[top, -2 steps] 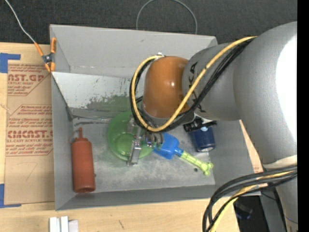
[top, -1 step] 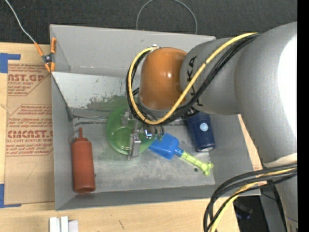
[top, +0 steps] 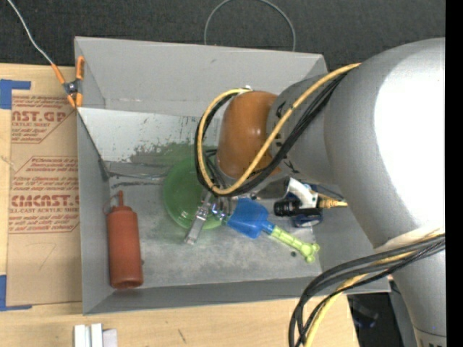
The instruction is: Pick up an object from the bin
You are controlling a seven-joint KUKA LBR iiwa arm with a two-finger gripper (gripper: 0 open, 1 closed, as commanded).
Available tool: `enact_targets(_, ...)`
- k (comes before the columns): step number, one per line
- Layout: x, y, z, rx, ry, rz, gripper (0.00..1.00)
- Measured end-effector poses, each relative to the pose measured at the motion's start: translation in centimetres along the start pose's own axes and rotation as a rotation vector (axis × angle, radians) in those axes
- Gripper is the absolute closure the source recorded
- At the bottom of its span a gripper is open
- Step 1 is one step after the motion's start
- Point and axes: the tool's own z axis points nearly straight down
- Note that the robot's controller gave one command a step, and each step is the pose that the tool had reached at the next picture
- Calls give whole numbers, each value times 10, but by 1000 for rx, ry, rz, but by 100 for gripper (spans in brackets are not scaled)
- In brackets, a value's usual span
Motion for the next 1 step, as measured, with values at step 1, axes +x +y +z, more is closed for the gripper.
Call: enact_targets(1, 1, 20, 9, -1, -7, -144, 0)
